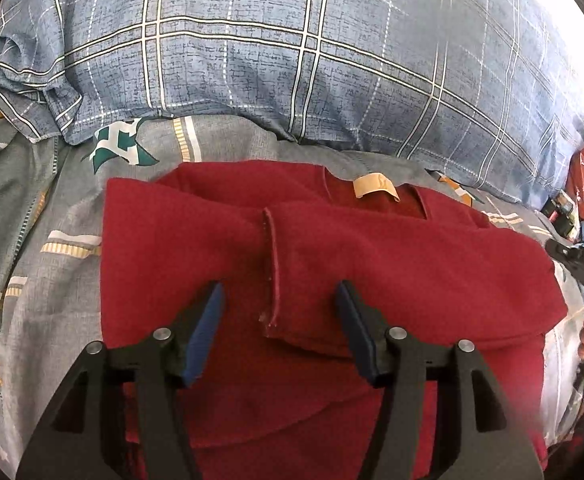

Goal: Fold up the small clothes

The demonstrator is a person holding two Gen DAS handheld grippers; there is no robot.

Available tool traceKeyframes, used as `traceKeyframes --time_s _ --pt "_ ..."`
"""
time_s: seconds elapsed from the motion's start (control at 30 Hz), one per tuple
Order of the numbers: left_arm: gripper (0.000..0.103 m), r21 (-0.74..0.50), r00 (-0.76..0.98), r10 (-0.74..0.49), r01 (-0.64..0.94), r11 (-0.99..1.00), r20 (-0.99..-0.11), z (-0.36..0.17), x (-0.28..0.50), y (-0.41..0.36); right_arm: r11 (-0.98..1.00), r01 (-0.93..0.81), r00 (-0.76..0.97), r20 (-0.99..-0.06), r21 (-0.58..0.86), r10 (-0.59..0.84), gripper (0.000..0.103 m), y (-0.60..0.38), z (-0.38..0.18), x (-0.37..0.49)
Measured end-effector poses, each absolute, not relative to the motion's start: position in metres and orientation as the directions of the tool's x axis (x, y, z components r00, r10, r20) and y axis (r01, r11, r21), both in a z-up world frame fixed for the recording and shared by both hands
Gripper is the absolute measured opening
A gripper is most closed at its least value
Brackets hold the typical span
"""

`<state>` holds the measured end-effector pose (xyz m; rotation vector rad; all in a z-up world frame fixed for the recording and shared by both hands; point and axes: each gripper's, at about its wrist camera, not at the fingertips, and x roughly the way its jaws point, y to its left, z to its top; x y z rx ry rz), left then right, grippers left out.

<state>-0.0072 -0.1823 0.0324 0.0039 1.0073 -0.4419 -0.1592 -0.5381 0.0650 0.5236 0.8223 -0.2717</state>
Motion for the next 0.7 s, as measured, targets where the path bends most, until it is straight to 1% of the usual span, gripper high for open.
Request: traceKeyframes --time_s 0.03,0.07,0.1,0.13,0.2,0.27,0.3,0.33,0.4,0.43,0.57,0.6,0.63,0.7 --pt "0.058 -0.202 0.453 -0.359 0.358 0.912 -0.816 0.033 -0.007 -0.182 0.835 0.427 0.661 -0.750 0.347 -0.027 0.013 -0.537 0.070 -0.165" --pt "0.058 -0.206 0.452 -0.361 0.355 0.912 -0.816 0.033 -0.007 -0.181 0.842 0.415 0.667 -0.745 0.345 -0.024 0.034 -0.537 0.077 -0.170" --pt "0.058 -0.208 0.452 -0.361 0.353 0.912 -0.816 0.033 -0.007 -0.180 0.856 0.374 0.686 -0.728 0.358 0.004 0.069 -0.531 0.085 -0.180" --pt "0.058 -0.211 0.453 -0.363 0.351 0.912 -0.814 0.033 -0.007 -0.180 0.858 0.354 0.695 -0.718 0.372 0.024 0.078 -0.528 0.087 -0.185" --pt "0.058 -0.229 0.452 -0.375 0.345 0.910 -0.810 0.033 -0.008 -0.178 0.862 0.322 0.690 -0.720 0.391 0.069 0.077 -0.519 0.086 -0.192" --pt "0.058 -0.271 0.440 -0.411 0.347 0.898 -0.798 0.036 -0.009 -0.175 0.854 0.346 0.668 -0.741 0.388 0.066 0.076 -0.513 0.076 -0.179" --pt "0.060 -0.307 0.428 -0.441 0.346 0.886 -0.789 0.038 -0.009 -0.173 0.842 0.362 0.655 -0.752 0.401 0.077 0.077 -0.514 0.070 -0.174" --pt "0.063 -0.342 0.418 -0.469 0.345 0.874 -0.778 0.039 -0.010 -0.171 0.830 0.369 0.646 -0.758 0.419 0.095 0.077 -0.514 0.065 -0.169" --pt "0.080 -0.417 0.401 -0.538 0.353 0.838 -0.741 0.043 -0.011 -0.169 0.817 0.371 0.628 -0.768 0.441 0.129 0.077 -0.511 0.060 -0.163" --pt "0.082 -0.429 0.398 -0.550 0.356 0.830 -0.734 0.044 -0.011 -0.171 0.832 0.356 0.624 -0.771 0.425 0.127 0.077 -0.505 0.062 -0.160" --pt "0.082 -0.362 0.383 -0.505 0.387 0.848 -0.773 0.038 -0.007 -0.190 0.888 0.299 0.633 -0.769 0.350 0.090 0.077 -0.491 0.069 -0.159" --pt "0.074 -0.342 0.388 -0.491 0.394 0.853 -0.780 0.036 -0.007 -0.193 0.892 0.297 0.635 -0.768 0.341 0.082 0.077 -0.490 0.070 -0.160" --pt "0.062 -0.313 0.399 -0.473 0.404 0.860 -0.786 0.035 -0.006 -0.197 0.894 0.300 0.635 -0.769 0.334 0.075 0.077 -0.491 0.070 -0.161" --pt "0.013 -0.276 0.414 -0.449 0.412 0.868 -0.792 0.036 -0.005 -0.199 0.895 0.313 0.636 -0.770 0.319 0.053 0.077 -0.494 0.070 -0.162"
